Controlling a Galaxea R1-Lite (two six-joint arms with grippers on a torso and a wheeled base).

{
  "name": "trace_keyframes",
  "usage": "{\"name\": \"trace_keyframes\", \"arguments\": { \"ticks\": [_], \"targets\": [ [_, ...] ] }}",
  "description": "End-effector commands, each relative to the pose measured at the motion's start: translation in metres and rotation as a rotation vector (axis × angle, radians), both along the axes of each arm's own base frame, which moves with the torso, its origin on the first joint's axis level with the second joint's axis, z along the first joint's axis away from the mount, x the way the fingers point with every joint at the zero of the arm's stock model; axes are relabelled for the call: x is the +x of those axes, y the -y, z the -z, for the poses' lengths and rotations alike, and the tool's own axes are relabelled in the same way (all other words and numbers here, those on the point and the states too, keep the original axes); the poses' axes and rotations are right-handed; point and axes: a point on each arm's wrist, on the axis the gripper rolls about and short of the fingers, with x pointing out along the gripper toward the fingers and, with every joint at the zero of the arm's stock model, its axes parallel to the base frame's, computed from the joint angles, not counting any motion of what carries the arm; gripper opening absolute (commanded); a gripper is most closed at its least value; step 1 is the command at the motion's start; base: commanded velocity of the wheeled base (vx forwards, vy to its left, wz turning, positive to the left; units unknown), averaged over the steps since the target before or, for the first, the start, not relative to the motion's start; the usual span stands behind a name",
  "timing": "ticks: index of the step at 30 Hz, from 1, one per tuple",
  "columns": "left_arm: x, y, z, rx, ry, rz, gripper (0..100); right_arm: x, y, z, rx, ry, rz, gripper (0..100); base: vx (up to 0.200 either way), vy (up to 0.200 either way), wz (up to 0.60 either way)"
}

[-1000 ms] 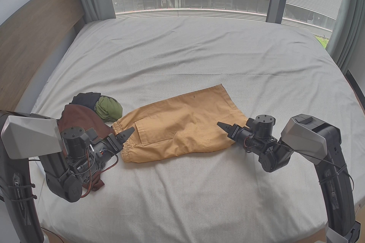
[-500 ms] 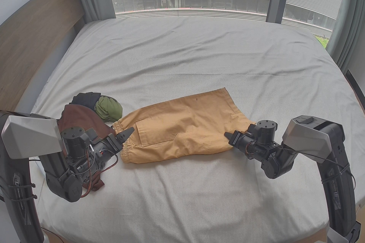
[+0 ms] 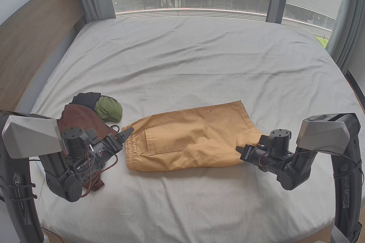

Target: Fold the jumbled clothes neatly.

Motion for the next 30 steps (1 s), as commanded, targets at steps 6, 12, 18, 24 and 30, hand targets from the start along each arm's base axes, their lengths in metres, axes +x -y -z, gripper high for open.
{"name": "trace_keyframes", "arguments": {
  "ticks": [6,12,18,24,30],
  "targets": [
    [0.0,0.0,0.0,-0.001,0.004,0.0,100,-0.048,0.028,-0.001,-0.059,-0.077,0.036,0,0.0,0.0,0.0],
    [-0.001,0.001,0.001,0.0,-0.002,0.003,100,-0.063,0.033,0.009,-0.074,-0.103,0.033,0,0.0,0.0,0.0],
    [-0.002,0.002,0.002,0.001,-0.01,0.005,100,-0.064,0.034,0.022,-0.075,-0.109,0.035,0,0.0,0.0,0.0],
    [-0.004,0.002,0.004,0.002,-0.019,0.01,100,-0.067,0.034,0.027,-0.079,-0.125,0.031,100,0.0,0.0,0.0],
    [-0.005,0.004,0.008,0.006,-0.036,0.016,100,-0.093,0.033,0.02,-0.092,-0.19,-0.016,100,0.0,0.0,0.0]
  ]
}}
